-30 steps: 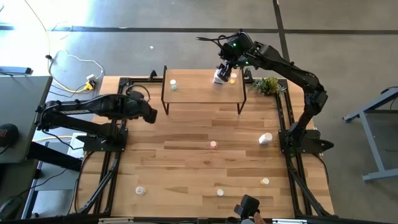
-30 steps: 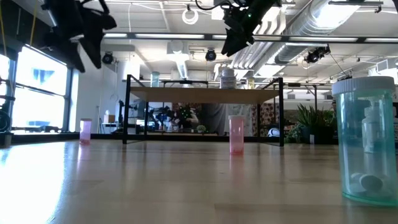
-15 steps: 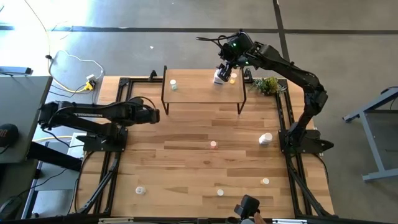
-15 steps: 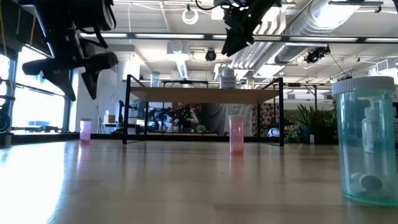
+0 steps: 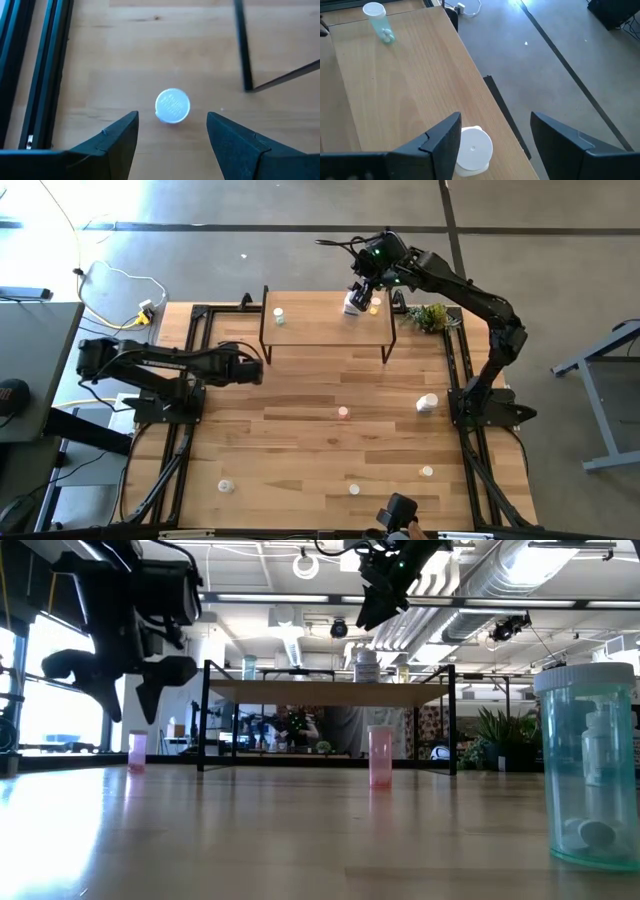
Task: Pick and place medicine bottles onto shelf by color
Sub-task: Put the violet pill bottle on the shelf
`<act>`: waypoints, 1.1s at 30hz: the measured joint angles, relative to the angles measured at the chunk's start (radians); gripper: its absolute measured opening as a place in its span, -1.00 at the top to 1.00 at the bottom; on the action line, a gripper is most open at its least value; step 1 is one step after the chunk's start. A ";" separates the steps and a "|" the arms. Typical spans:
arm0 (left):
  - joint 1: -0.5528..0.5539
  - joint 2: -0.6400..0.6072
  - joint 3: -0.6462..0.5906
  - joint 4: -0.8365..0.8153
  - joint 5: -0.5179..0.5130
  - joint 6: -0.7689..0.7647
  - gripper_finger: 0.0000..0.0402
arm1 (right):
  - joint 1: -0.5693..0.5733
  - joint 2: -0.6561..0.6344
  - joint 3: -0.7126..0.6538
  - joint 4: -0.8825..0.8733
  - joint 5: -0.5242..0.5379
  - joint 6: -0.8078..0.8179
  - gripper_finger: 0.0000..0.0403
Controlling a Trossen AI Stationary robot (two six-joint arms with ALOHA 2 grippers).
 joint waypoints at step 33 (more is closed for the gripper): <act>0.052 0.129 0.001 0.045 0.023 0.177 0.52 | 0.000 0.000 0.000 0.000 0.000 0.004 -0.14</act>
